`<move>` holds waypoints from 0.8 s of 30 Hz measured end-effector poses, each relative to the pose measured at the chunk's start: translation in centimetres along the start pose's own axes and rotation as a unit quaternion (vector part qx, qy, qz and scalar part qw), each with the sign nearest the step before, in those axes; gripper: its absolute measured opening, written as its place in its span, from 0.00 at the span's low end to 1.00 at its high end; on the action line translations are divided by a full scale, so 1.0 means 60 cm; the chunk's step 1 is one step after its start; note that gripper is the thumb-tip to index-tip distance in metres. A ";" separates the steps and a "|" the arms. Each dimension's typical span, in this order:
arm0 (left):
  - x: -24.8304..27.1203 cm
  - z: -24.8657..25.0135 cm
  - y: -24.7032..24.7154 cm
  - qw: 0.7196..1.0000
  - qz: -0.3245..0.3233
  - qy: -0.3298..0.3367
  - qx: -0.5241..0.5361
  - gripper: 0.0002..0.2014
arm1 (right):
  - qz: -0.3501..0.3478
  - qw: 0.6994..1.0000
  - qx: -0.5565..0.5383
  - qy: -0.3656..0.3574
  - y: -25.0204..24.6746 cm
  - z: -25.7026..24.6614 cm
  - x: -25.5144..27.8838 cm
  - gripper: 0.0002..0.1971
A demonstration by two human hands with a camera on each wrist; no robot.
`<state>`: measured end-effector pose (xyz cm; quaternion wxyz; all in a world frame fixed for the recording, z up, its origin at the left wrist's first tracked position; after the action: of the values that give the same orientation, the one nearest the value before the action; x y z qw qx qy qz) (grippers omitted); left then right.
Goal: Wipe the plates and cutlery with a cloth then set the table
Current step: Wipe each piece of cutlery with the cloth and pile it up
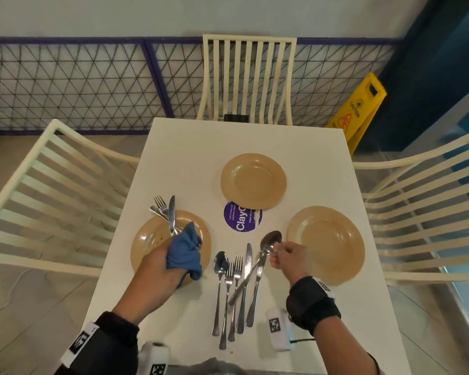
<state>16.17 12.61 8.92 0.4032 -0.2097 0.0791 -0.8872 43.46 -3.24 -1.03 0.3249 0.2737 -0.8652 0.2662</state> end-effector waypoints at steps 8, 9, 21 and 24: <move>-0.001 0.006 -0.061 0.995 0.088 0.020 -0.029 0.10 | 0.041 0.982 0.183 0.012 0.017 0.071 -0.049 0.13; -0.005 -0.014 -0.088 0.994 0.105 0.006 -0.031 0.10 | 0.038 0.979 0.200 0.006 0.037 0.072 -0.053 0.12; 0.016 -0.100 -0.156 0.997 0.068 -0.028 -0.030 0.16 | 0.099 0.928 0.354 -0.055 0.117 -0.020 -0.022 0.07; 0.010 -0.118 -0.180 0.995 0.089 -0.048 -0.016 0.18 | 0.037 0.918 0.378 -0.116 0.216 -0.051 0.018 0.09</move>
<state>5.34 19.10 6.08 0.4804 -0.2512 0.0924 -0.8352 35.65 7.58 -1.99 0.0846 0.3724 -0.7414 0.5518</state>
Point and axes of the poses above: each hand's wrist, its own x-axis away from the middle knuckle, its own y-axis out of the palm, z = x × y, the point moved 8 cm from there along -x, towards the middle knuckle, and after that the axes turned 12 degrees about y, right-handed, at the moved point
